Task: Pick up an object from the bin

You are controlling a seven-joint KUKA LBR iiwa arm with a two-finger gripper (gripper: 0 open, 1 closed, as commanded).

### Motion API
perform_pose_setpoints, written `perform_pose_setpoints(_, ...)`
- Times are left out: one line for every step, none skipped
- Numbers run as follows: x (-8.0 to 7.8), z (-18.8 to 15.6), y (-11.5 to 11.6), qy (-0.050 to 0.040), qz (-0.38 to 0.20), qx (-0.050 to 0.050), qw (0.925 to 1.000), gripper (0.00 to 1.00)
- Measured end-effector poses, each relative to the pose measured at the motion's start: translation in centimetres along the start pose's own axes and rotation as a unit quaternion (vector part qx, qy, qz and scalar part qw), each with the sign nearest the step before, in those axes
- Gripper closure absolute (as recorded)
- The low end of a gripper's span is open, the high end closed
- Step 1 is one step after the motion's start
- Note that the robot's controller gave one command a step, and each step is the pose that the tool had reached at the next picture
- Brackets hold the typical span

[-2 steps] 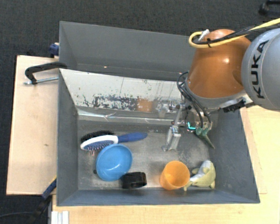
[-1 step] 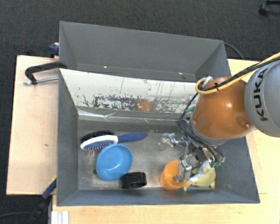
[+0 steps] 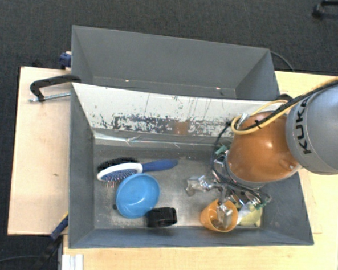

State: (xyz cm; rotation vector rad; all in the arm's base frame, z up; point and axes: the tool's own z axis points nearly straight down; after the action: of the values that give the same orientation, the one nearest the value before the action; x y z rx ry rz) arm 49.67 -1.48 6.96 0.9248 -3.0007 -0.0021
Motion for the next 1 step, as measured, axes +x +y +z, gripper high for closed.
perform_pose_setpoints(-0.09,-0.18,-0.08,-0.0016,0.0,0.001,1.0,1.0)
